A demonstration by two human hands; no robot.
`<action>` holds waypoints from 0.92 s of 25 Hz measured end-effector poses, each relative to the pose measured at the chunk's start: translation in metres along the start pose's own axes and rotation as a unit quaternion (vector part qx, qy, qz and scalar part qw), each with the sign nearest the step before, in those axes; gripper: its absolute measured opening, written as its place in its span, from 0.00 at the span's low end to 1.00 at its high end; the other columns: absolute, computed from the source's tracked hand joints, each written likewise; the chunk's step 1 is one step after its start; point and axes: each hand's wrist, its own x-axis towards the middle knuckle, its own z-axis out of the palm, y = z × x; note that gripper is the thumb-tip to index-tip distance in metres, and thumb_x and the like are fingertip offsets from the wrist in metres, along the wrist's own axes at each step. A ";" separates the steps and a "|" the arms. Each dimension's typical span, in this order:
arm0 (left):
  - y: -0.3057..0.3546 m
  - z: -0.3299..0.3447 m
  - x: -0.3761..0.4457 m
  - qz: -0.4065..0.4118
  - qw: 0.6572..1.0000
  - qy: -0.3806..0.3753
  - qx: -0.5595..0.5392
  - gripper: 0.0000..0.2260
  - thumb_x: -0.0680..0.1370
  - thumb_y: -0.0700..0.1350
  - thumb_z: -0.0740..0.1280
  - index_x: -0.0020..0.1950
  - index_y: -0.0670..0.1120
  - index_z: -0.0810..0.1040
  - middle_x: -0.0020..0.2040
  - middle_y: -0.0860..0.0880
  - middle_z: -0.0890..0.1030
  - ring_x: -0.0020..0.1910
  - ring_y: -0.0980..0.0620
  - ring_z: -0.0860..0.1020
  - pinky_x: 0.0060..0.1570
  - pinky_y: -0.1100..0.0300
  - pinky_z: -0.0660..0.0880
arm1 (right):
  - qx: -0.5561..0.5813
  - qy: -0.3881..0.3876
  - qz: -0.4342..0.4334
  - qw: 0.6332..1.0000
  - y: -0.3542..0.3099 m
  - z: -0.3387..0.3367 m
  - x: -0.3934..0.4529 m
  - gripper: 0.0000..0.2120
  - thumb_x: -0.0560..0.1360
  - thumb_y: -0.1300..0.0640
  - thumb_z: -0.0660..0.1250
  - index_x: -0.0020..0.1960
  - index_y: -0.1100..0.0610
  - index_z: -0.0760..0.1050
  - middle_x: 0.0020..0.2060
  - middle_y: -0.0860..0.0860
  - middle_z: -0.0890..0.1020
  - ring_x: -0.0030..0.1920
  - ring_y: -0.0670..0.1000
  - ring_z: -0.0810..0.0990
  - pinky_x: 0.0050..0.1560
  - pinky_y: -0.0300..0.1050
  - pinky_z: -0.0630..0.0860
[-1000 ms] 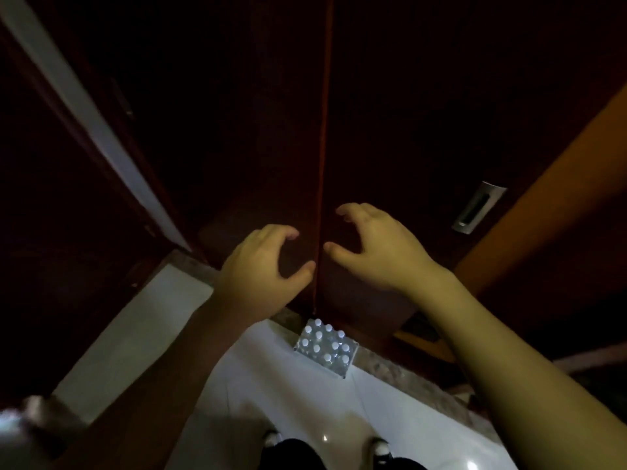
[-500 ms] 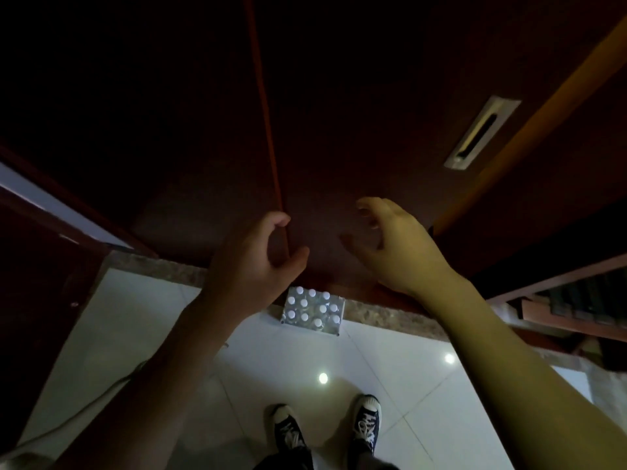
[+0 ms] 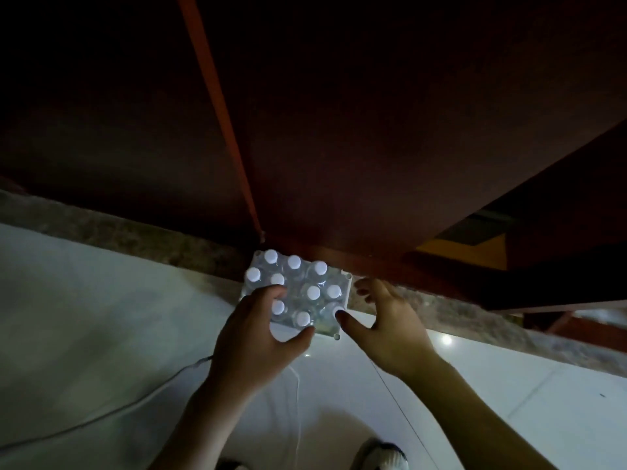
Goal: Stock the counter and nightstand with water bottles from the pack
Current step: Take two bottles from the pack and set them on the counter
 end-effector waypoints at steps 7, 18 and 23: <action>-0.144 0.196 0.044 0.053 0.997 -0.030 0.048 0.28 0.67 0.51 0.76 0.65 0.50 0.74 0.60 0.53 0.80 0.61 0.52 0.77 0.53 0.62 0.73 | 0.022 0.005 0.083 0.996 0.152 0.191 0.093 0.32 0.67 0.47 0.77 0.68 0.50 0.69 0.63 0.49 0.77 0.61 0.53 0.76 0.54 0.44 0.74; -0.162 0.247 0.050 -0.020 0.998 0.054 0.018 0.26 0.66 0.57 0.77 0.61 0.51 0.78 0.53 0.52 0.85 0.51 0.47 0.83 0.44 0.60 0.76 | 0.098 0.107 0.078 0.986 0.165 0.221 0.103 0.26 0.65 0.52 0.79 0.59 0.52 0.73 0.51 0.50 0.84 0.50 0.56 0.81 0.45 0.48 0.77; -0.068 0.143 0.028 0.030 0.991 0.127 0.000 0.22 0.64 0.55 0.80 0.54 0.49 0.80 0.45 0.52 0.86 0.43 0.53 0.83 0.41 0.73 0.67 | 0.092 0.113 0.035 0.989 0.096 0.124 0.064 0.24 0.63 0.50 0.79 0.53 0.50 0.71 0.47 0.48 0.83 0.47 0.55 0.80 0.44 0.49 0.75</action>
